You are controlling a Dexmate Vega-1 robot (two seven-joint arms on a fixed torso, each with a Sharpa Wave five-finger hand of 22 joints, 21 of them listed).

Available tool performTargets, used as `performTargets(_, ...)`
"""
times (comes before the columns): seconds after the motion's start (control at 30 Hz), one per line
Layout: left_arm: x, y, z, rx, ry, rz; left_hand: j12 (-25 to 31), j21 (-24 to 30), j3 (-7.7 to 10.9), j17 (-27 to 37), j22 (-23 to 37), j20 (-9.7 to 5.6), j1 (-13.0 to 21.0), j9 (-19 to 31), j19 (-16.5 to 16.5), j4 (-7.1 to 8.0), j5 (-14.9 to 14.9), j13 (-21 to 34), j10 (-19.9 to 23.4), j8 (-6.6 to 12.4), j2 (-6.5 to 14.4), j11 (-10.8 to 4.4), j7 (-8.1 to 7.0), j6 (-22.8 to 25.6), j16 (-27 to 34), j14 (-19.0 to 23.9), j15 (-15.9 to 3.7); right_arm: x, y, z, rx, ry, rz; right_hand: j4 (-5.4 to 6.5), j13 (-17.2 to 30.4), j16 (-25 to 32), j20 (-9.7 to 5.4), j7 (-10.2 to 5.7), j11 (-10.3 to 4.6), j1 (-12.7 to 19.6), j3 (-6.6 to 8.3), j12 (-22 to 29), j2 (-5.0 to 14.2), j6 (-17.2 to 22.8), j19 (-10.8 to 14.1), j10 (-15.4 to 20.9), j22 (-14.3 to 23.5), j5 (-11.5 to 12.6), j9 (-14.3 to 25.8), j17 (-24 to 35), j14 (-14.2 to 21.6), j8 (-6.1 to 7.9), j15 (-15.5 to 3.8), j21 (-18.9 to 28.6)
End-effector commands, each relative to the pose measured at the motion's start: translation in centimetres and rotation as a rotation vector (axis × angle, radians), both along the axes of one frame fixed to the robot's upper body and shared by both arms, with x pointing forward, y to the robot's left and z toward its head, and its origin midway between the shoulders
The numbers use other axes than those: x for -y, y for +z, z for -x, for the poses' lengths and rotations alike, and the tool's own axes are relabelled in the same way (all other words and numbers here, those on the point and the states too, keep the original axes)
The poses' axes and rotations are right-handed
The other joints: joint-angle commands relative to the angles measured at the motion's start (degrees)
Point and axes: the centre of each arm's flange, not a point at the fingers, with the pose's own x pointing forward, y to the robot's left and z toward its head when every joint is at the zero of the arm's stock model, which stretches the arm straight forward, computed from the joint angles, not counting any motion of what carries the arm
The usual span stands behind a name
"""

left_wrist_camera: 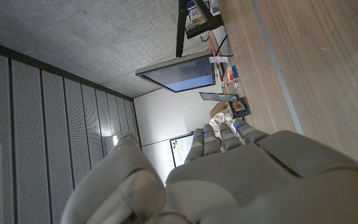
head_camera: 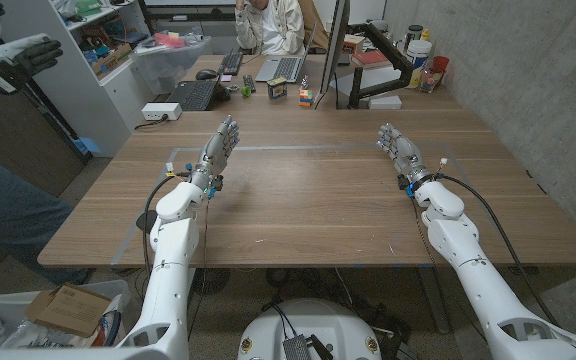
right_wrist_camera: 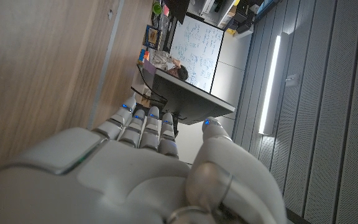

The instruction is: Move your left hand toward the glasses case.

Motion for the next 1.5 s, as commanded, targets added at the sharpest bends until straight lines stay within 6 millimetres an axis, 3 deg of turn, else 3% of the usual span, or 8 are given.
performTargets(0.03, -0.3, -0.6, 0.3, -0.003, 0.009, -0.009, 0.19, 0.2, -0.09, 0.23, 0.16, 0.53, 0.62, 0.13, -0.21, -0.28, -0.17, 0.32, 0.16, 0.31, -0.02, 0.34, 0.16, 0.09, 0.4, -0.07, -0.12, -0.1, -0.1, -0.1, -0.001, -0.003, 0.001, -0.14, 0.19, 0.18, -0.65, 0.12, -0.19, 0.32, 0.43, 0.09, 0.02, 0.43, 0.66, 0.53, 0.08, 0.28, 0.28, 0.31, 0.76, 0.3, 0.08, -0.16)
performTargets(1.5, -0.7, -1.0, 3.2, 0.063, 0.035, -0.047, 0.26, 0.2, -0.34, 0.22, 0.17, 1.07, 1.09, 0.15, -0.45, -0.51, -0.42, 0.33, 0.45, 0.36, 0.19, 0.18, 0.01, 0.42, 0.48, 0.28, -0.3, 0.4, 0.4, -0.4, 0.009, -0.005, 0.008, -0.16, 0.2, 0.08, -0.61, -0.08, -0.27, 0.21, 0.54, -0.02, 0.06, 0.5, 0.93, 0.63, 0.11, 0.28, 0.28, 0.32, 0.79, 0.3, 0.01, -0.89)
